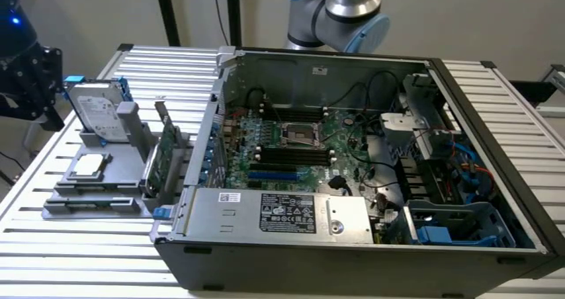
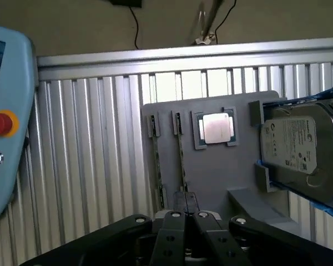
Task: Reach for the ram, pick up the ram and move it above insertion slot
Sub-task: 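Pick up the ram and move it above insertion slot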
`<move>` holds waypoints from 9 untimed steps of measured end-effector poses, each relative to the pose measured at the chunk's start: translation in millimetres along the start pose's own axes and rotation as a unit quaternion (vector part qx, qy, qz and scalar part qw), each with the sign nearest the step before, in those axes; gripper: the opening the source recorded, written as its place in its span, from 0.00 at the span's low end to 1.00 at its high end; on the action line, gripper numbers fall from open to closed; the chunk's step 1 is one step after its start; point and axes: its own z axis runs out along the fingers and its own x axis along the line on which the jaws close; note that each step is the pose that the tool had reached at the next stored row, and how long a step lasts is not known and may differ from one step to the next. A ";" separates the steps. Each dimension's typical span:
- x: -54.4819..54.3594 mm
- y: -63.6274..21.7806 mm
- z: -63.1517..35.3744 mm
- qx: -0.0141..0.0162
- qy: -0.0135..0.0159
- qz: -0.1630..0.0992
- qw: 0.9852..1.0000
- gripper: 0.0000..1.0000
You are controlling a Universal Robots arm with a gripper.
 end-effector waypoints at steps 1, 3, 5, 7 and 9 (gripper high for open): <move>0.0 0.0 0.0 0.000 0.000 -0.009 1.000 0.11; 0.0 0.0 0.2 0.001 0.001 -0.027 1.000 0.11; 0.0 0.0 0.3 0.002 0.001 -0.046 0.999 0.11; 0.0 0.0 0.6 0.003 0.002 -0.063 0.998 0.11; 0.1 0.0 0.7 0.004 0.002 -0.080 0.997 0.11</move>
